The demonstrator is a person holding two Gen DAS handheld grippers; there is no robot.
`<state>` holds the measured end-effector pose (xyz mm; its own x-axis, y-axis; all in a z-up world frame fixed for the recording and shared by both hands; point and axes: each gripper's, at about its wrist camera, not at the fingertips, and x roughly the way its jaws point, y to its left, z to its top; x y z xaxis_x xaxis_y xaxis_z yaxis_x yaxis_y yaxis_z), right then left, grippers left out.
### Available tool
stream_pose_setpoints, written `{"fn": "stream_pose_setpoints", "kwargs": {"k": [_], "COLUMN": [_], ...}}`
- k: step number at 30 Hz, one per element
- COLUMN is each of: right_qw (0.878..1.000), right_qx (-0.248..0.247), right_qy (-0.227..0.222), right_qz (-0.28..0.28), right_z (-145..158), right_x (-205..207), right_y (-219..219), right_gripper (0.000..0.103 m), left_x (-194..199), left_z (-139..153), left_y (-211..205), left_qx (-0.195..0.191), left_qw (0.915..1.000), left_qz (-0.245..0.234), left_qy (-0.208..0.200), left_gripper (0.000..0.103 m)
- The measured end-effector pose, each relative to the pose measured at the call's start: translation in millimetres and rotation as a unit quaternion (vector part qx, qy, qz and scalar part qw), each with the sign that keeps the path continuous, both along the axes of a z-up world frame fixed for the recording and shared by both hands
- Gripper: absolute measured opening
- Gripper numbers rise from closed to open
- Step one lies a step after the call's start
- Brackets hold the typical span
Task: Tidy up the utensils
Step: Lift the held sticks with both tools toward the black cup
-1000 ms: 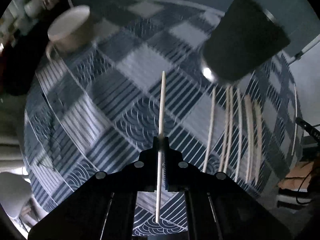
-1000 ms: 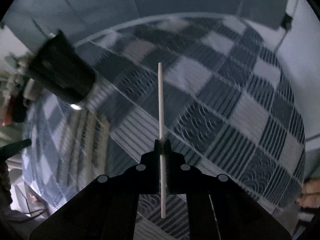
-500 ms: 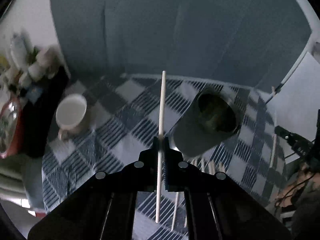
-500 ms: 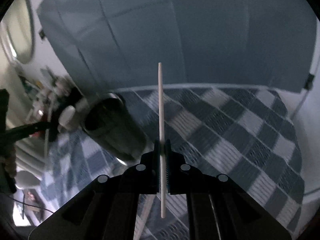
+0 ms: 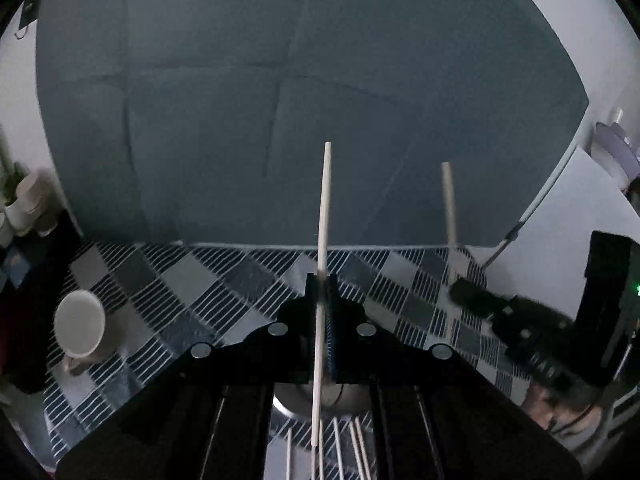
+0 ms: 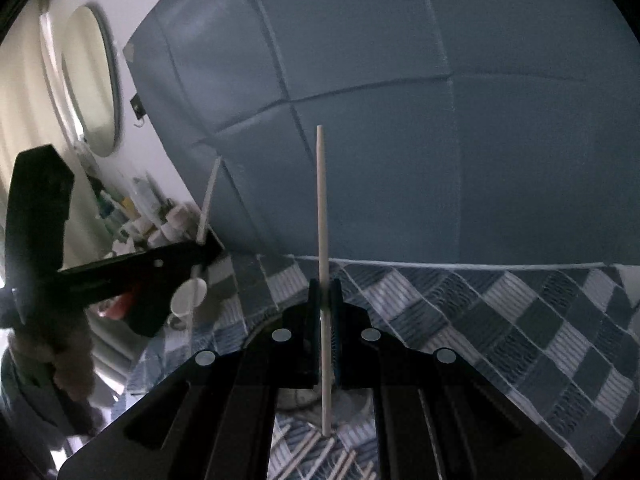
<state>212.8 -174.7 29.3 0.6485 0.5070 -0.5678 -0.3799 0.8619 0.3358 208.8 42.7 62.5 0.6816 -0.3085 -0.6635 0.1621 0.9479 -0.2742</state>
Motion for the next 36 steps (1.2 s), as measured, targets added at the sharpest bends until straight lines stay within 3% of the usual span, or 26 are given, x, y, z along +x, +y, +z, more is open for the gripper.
{"fn": "stream_pose_setpoints", "kwargs": {"k": [6,13,29,36], "right_qw": [1.0,0.999,0.998,0.998], "right_qx": [0.022,0.037,0.03,0.002], "right_qy": [0.009,0.017,0.037,0.021], "right_qz": [0.01,0.025,0.05,0.06], "right_z": [-16,-37,-84,-85], "right_x": [23,34,17,0], "right_y": [13,21,20,22], "right_gripper": [0.005,0.005,0.005,0.005], "left_x": [23,32,11,-9], "left_z": [-13,-34,-79,-88], "left_y": [0,-2,-13,-12], "left_qx": [-0.045,-0.068,-0.02,-0.011], "left_qw": [0.999,0.9975,0.9988,0.9986], "left_qz": [0.008,0.02,-0.006,-0.015], "left_qy": [-0.003,-0.004,-0.043,-0.049], "left_gripper": [0.005,0.005,0.005,0.005]}}
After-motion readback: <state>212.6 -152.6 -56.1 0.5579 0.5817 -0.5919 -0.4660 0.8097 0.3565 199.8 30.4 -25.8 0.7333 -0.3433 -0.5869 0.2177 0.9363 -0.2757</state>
